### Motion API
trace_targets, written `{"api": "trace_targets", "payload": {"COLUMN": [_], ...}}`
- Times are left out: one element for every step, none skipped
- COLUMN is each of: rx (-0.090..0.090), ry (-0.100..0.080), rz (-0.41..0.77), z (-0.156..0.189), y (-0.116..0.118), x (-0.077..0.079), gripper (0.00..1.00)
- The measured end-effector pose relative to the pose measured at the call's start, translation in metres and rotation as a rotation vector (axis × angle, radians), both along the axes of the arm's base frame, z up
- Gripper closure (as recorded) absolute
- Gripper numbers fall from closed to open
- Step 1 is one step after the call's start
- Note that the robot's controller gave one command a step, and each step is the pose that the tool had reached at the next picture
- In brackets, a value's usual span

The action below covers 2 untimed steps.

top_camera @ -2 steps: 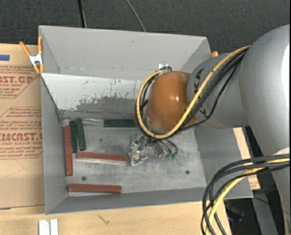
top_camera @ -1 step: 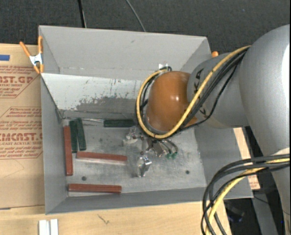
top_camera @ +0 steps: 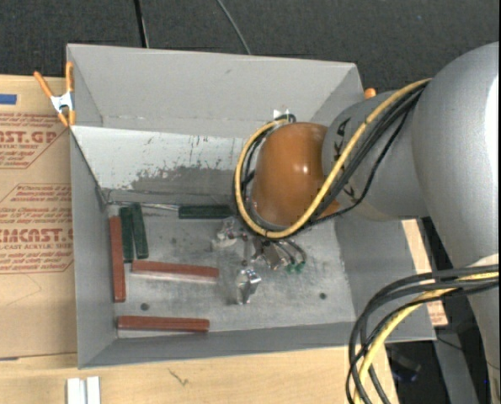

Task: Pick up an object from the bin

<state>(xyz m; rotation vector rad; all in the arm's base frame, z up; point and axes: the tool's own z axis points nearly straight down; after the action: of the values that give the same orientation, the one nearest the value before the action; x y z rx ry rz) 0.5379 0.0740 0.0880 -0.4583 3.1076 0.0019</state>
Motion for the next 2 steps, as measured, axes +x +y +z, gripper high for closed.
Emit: {"api": "trace_targets", "payload": {"rx": [0.004,0.004], "ry": [-0.012,-0.012], "rz": [-0.137,-0.137], "z": [-0.0111,-0.0111], "y": [0.0772,0.0772], "x": [-0.0043,-0.0043], "gripper": [1.00,1.00]}}
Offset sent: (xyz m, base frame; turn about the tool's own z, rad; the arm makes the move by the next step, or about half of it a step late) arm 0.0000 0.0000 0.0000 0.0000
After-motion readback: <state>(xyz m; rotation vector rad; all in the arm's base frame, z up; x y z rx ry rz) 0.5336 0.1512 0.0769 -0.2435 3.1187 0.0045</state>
